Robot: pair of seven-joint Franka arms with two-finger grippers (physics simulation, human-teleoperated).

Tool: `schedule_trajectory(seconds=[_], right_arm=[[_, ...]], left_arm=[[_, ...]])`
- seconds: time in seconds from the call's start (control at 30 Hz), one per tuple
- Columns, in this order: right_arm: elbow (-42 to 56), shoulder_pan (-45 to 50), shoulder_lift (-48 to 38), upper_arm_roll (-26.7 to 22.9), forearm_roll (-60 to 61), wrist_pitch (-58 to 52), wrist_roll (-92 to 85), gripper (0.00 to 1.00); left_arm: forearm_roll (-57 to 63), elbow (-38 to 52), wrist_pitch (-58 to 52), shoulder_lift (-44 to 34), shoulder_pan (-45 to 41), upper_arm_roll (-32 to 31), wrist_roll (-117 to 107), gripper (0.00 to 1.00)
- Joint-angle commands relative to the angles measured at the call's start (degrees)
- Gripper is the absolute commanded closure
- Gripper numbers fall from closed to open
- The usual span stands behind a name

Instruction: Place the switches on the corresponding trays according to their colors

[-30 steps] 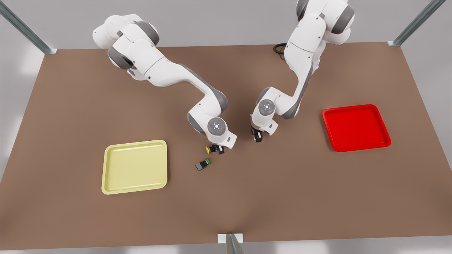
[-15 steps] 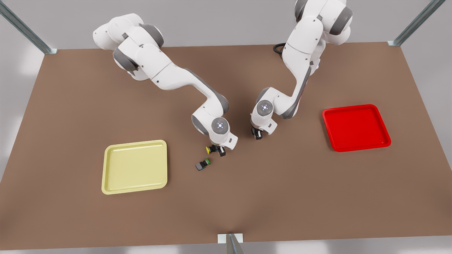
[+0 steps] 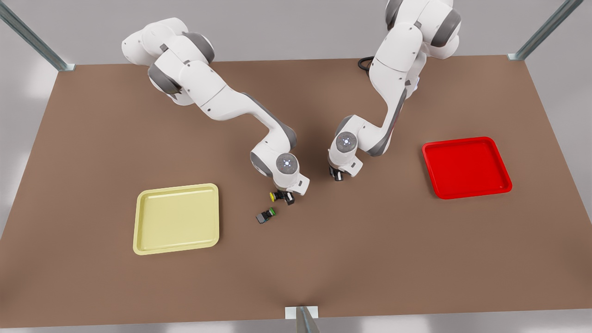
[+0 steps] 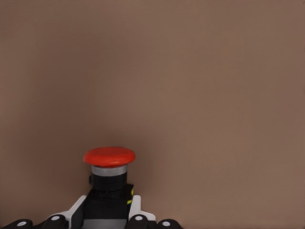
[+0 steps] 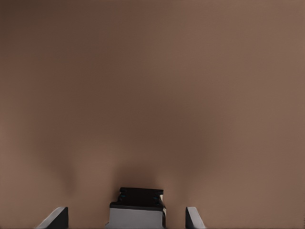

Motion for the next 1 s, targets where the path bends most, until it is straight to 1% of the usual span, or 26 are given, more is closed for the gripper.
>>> schedule_trajectory(seconds=[0.0, 0.03, 0.17, 0.23, 0.27, 0.3, 0.33, 0.37, 0.47, 0.53, 0.6, 0.63, 0.73, 0.77, 0.8, 0.87, 0.97], right_arm=[[-0.07, -0.09, -0.01, 0.0, 0.0, 0.01, 0.0, 0.18], [-0.16, -0.09, -0.01, 0.0, 0.0, 0.01, 0.0, 0.33], [-0.86, -0.27, -0.27, 0.0, 0.09, 0.01, 0.44, 0.33], [-0.78, -0.18, -0.18, 0.0, 0.09, 0.01, 0.44, 0.38], [-0.78, -0.18, -0.09, 0.0, 0.09, 0.01, 0.44, 0.38], [-0.78, -0.18, -0.09, 0.0, 0.09, 0.36, 0.44, 0.4], [-0.78, -0.18, -0.09, 0.0, 0.0, 0.62, 0.44, 0.45], [-0.78, -0.18, -0.09, 0.0, 0.0, 0.62, 0.44, 0.45], [-0.86, -0.18, -0.18, 0.0, 0.0, 0.62, 0.26, 0.46], [-0.86, -0.18, -0.18, 0.0, 0.0, 0.62, 0.26, 0.5], [-0.86, -0.18, -0.18, 0.0, 0.0, 0.62, 0.26, 0.52], [-0.86, -0.18, -0.18, 0.0, 0.0, 0.62, 0.26, 0.54], [-0.86, -0.27, -0.27, 0.0, 0.0, 0.62, 0.26, 0.54], [-0.78, -0.27, -0.36, 0.0, 0.0, 0.62, 0.17, 0.54], [-0.78, -0.44, -0.62, 0.0, 0.0, 0.45, 0.09, 0.51], [-0.78, -0.62, -0.88, 0.0, 0.09, 0.36, -0.09, 0.51], [-0.78, -2.2, -2.11, 0.0, 0.09, 0.45, -0.35, 0.51]], left_arm=[[0.42, 0.0, 0.06, 0.01, 0.0, 0.0, 0.0, 0.47], [0.42, 0.0, 0.06, 0.09, 0.0, 0.0, -0.09, 0.47], [0.5, 0.09, -1.53, -0.7, 0.0, 0.09, 0.0, 0.47], [0.59, 0.09, -2.58, -1.66, 0.0, 0.79, 0.7, 0.48], [1.12, 0.09, -3.72, -2.63, 0.09, 1.14, 1.49, 0.48], [1.21, 0.09, -5.65, -3.86, 0.09, 2.37, 3.42, 0.48], [1.21, 0.18, -8.11, -5.53, 0.09, 5.09, 8.52, 0.48], [1.21, 0.18, -9.52, -6.58, 0.09, 7.91, 13.44, 0.48], [1.21, 0.09, -10.84, -7.03, 0.09, 19.24, 29.7, 0.48], [0.94, 0.09, -11.55, -6.94, 0.18, 26.89, 42.62, 0.48], [0.51, 0.18, -12.07, -6.76, 1.14, 31.81, 51.94, 0.48], [0.42, 0.18, -11.99, -6.41, 2.19, 33.31, 55.89, 0.48], [0.42, 0.35, -11.28, -5.97, 10.19, 33.31, 66.71, 0.47], [0.42, 0.35, -11.19, -5.71, 12.39, 33.31, 69.61, 0.47], [0.33, 0.18, -11.37, -5.71, 13.18, 33.4, 72.07, 0.47], [0.15, -2.72, -11.11, -6.32, 14.33, 35.15, 77.08, 0.47], [0.15, -11.24, -4.7, -9.4, 14.33, 36.74, 80.42, 0.46]])
